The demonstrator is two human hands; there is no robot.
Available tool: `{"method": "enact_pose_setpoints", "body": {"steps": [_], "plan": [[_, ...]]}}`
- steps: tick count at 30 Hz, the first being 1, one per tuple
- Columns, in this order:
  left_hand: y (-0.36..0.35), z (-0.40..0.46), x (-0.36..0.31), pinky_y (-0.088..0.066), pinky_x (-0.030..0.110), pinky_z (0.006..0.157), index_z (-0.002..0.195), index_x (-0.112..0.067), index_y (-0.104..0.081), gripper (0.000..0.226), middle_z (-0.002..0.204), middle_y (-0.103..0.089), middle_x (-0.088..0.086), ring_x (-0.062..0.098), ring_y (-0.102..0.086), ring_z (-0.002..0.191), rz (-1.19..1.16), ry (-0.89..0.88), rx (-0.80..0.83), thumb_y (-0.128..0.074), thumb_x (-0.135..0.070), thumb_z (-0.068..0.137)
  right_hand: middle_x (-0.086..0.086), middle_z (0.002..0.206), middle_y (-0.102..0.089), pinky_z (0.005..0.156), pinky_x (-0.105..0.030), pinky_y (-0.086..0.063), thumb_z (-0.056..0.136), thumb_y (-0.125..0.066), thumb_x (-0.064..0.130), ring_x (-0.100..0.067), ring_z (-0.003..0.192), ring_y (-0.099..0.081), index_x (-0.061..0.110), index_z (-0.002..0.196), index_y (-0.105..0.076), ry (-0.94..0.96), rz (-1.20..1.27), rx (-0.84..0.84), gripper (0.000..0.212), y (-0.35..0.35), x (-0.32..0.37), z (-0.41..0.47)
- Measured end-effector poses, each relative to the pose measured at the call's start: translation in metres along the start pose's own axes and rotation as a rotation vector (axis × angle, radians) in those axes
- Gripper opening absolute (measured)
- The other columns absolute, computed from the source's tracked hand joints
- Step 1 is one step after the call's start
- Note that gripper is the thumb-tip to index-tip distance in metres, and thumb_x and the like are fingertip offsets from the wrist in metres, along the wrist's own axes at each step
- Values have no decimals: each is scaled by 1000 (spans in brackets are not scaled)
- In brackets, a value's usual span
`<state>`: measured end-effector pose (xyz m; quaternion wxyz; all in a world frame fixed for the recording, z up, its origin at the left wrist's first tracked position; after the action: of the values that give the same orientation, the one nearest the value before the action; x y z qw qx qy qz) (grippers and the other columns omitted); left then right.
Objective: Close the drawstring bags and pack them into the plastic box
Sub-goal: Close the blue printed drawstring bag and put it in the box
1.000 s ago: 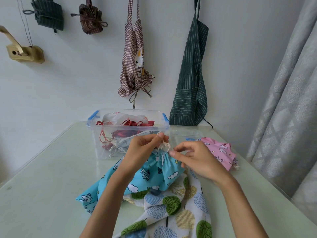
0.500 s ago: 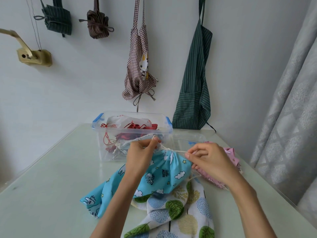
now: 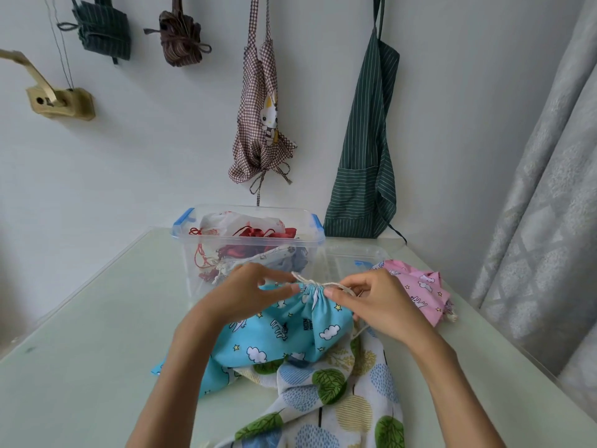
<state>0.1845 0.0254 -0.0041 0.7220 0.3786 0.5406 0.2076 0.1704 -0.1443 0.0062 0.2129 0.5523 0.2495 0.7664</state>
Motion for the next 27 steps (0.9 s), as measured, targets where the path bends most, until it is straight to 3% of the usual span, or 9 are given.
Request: {"method": "enact_pose_setpoints", "body": {"steps": [4,5,6,10,13,16,19,22,27], "plan": [[8,4,-11,-45,17,59,107,-15,-72,47,94,-75,6,-9,-55,49,-163,17,-178,-50,-51,86,-2,72,-72,63,-43,-54,74,-71,48,-24,67,-65,29,83,-76,32,4,24,21,-4,4,-1],[5,4,-12,-39,15,52,104,-15,-73,44,87,-75,8,-10,-55,45,-164,39,-201,-52,-50,87,-3,71,-72,62,-43,-53,74,-72,47,-24,66,-65,29,82,-76,42,8,32,20,-6,5,-1],[4,5,-10,-39,18,52,100,-18,-75,40,84,-75,4,-9,-59,54,-148,58,-229,-54,-50,87,-4,70,-71,61,-41,-52,75,-73,44,-21,62,-62,28,81,-76,50,14,36,18,-6,6,-1],[7,7,-9,-49,23,64,83,-25,-76,25,71,-70,-12,-1,-59,58,-221,30,-377,-61,-45,86,-3,72,-71,60,-29,-49,78,-70,44,-9,56,-58,27,83,-76,79,37,55,19,-7,16,-3],[7,7,-3,-43,16,51,87,-18,-74,23,66,-69,-2,5,-53,48,-602,36,-411,-56,-31,92,7,78,-74,66,-27,-53,83,-68,35,-9,67,-66,23,90,-76,129,51,-90,17,10,24,-3],[-12,7,-3,-28,8,36,96,-14,-71,23,85,-71,-6,-2,-46,44,-1160,132,-250,-51,-25,96,11,76,-72,59,-9,-46,84,-69,27,2,67,-63,19,88,-76,176,41,-245,12,25,30,-5],[-21,7,-5,-26,5,33,92,-14,-66,18,85,-73,-9,-3,-43,36,-1455,215,-144,-49,-20,96,7,71,-67,59,-9,-42,82,-70,29,-1,66,-59,20,79,-76,174,-43,-279,11,27,27,-3],[-19,5,-6,-25,5,33,92,-13,-64,17,83,-73,-9,-2,-40,32,-1481,233,-133,-48,-16,97,6,68,-67,59,-16,-44,80,-71,32,-6,65,-59,24,76,-76,152,-85,-279,11,28,22,0],[-11,5,-10,-43,9,44,97,-15,-61,16,103,-73,-4,-3,-54,48,-1254,147,-172,-48,-25,98,10,69,-73,67,-36,-54,83,-69,33,-9,67,-67,25,79,-77,108,-94,-150,12,14,20,-1]]}}
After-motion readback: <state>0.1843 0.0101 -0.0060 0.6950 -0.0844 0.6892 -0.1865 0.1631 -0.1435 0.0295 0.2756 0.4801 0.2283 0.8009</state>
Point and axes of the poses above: each hand's wrist, its own z-axis towards the middle knuckle, its own y-axis out of the back of the hand, x = y × z, the point moved 10 cm from there along z, towards the middle knuckle
